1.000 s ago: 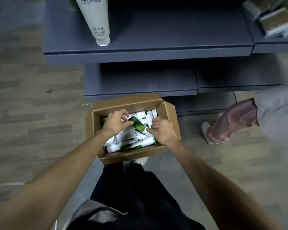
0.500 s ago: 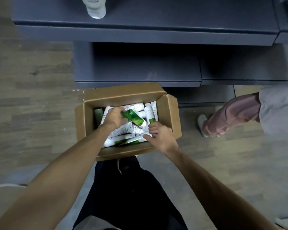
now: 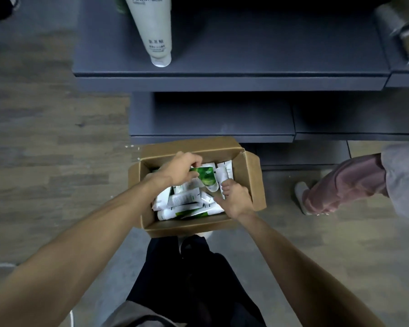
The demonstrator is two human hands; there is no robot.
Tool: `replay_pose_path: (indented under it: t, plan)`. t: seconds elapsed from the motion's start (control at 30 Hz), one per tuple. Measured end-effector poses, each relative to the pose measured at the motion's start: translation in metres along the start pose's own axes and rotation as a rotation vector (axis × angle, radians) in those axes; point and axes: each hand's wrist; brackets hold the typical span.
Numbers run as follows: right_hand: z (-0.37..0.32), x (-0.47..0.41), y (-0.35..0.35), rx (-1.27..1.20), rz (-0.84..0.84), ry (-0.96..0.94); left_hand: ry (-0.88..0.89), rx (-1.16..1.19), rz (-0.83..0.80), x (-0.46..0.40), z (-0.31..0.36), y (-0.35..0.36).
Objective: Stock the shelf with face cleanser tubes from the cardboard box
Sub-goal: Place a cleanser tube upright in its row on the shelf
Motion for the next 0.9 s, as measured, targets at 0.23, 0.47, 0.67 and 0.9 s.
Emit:
replay_pose_path:
  t: [0.23, 0.47, 0.67, 0.9]
  plan:
    - [-0.055, 0.006, -0.013, 0.083, 0.119, -0.203, 0.147, -0.063, 0.085, 0.043, 0.023, -0.070]
    - [-0.118, 0.016, -0.013, -0.117, 0.157, -0.336, 0.238, 0.148, 0.224, 0.087, 0.015, -0.134]
    - [-0.195, 0.036, -0.010, -0.235, 0.184, -0.481, 0.346, 0.451, 0.413, 0.125, -0.008, -0.157]
    - [-0.238, 0.050, 0.008, -0.232, 0.205, -0.525, 0.399, 0.514, 0.516, 0.154, -0.036, -0.171]
Point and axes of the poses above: each hand's wrist, its own x-axis away from the middle knuckle, its own y-axis out of the palm, z = x × y, and after that the axes turned 8 degrees about -z, right-handed
